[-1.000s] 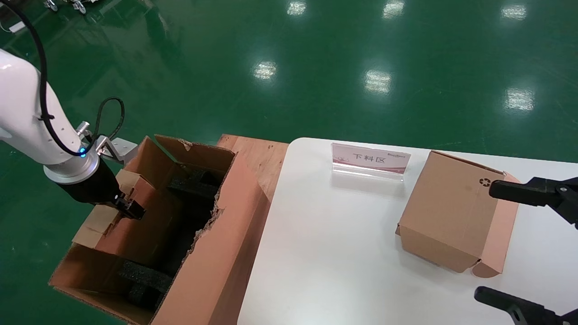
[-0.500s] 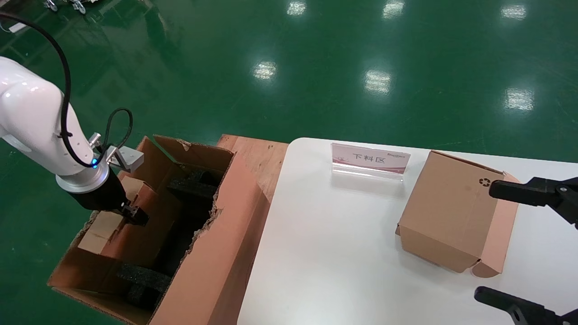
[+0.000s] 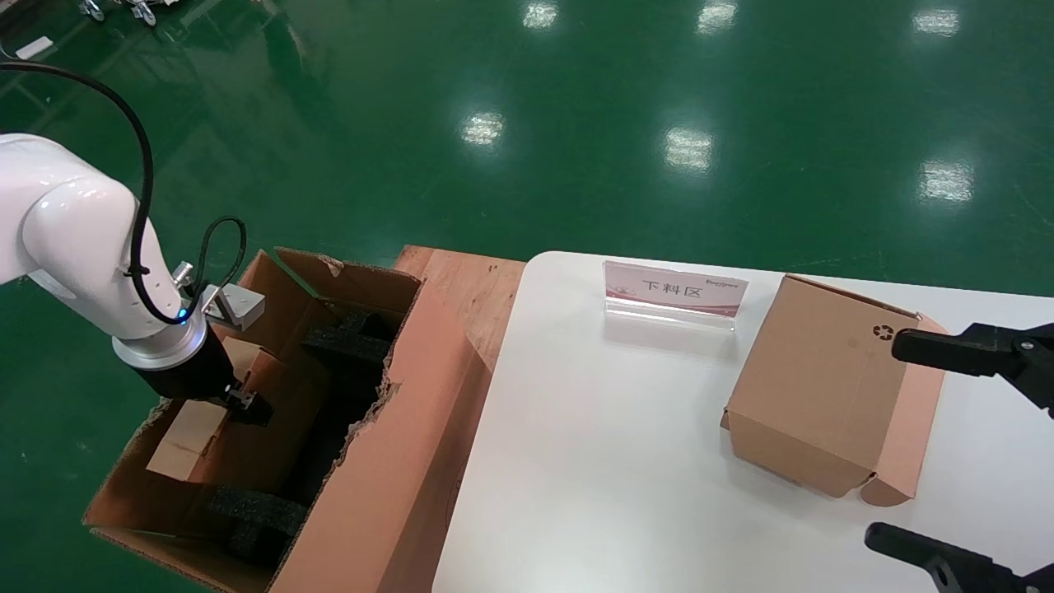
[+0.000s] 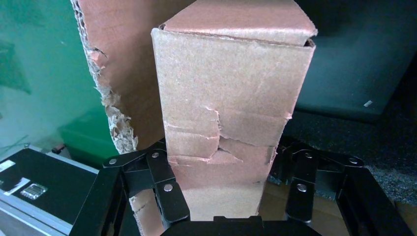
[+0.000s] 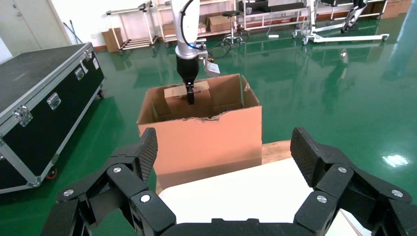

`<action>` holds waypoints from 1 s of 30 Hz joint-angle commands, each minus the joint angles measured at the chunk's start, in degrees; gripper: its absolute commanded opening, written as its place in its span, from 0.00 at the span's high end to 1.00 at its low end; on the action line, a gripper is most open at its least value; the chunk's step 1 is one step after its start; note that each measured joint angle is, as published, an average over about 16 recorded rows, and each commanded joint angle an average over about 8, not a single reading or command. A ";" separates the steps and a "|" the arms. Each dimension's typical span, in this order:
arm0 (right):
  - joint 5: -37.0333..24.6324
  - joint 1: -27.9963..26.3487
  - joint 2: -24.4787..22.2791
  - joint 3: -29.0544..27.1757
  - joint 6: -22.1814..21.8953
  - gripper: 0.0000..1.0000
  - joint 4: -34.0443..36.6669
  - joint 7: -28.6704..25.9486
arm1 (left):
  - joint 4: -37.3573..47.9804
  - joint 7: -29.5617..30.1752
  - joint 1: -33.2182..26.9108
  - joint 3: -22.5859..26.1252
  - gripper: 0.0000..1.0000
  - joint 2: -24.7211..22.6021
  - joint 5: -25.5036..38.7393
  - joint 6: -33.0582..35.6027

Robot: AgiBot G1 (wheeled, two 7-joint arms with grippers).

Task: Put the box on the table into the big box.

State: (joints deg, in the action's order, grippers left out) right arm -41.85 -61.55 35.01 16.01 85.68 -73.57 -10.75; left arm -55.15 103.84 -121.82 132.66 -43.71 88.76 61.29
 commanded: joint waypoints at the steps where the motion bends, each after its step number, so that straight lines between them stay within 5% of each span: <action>1: 0.00 0.00 0.00 0.00 0.00 0.00 0.00 0.00 | 0.07 0.16 0.20 0.03 0.00 -0.03 0.01 -0.07; 30: 0.01 0.02 0.00 0.00 -0.02 0.00 0.02 0.00 | 0.22 0.39 0.58 0.15 0.00 -0.05 0.16 -0.07</action>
State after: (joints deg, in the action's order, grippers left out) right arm -41.84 -61.54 35.01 16.01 85.66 -73.55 -10.75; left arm -54.93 104.22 -121.24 132.79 -43.76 88.92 61.16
